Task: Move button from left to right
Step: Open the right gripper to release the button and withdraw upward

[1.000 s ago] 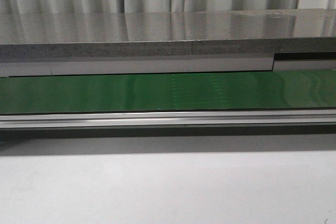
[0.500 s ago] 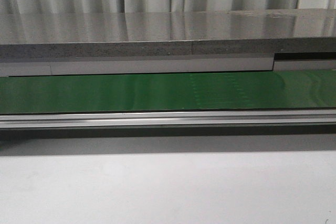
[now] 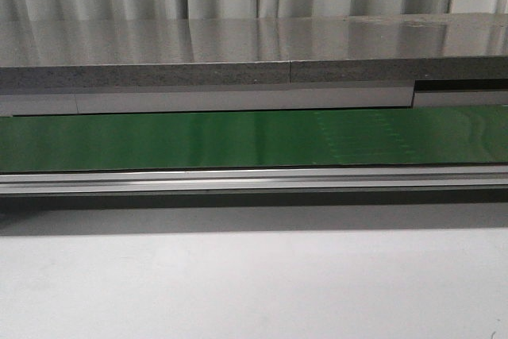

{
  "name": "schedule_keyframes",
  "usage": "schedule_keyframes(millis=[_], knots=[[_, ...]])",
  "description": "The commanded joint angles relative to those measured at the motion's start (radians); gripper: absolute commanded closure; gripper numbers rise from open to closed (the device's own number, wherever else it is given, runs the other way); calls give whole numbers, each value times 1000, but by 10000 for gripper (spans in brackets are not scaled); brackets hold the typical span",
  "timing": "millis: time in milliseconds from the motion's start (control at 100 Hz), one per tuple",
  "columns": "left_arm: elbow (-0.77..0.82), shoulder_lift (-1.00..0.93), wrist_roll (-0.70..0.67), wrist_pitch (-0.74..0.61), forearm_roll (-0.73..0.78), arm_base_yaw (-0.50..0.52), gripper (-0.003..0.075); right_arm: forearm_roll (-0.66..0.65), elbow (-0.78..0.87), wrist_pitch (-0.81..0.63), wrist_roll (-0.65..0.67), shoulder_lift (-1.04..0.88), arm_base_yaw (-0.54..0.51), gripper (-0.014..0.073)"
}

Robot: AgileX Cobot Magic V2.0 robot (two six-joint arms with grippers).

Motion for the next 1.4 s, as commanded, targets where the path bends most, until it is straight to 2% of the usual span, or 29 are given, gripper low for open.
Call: schedule_keyframes(millis=[0, 310, 580, 730, 940, 1170, 1390], knots=[[-26, 8, 0, -83, -10, -8, 741, 2, -32, -18, -6, -51, -7, 153], [-26, 8, 0, -83, -10, -8, 741, 3, -32, -43, 39, -96, -7, 153], [-26, 8, 0, -83, -10, -8, 741, 101, -32, -149, 39, -240, 21, 153], [-26, 8, 0, -83, -10, -8, 741, 164, -32, -183, 38, -323, 77, 155], [-26, 8, 0, -83, -10, -8, 741, 165, -14, -202, 38, -416, 210, 155], [-26, 8, 0, -83, -10, -8, 741, 197, 131, -317, 38, -564, 332, 155], [-26, 8, 0, -83, -10, -8, 741, 233, 388, -470, 38, -789, 382, 155]])
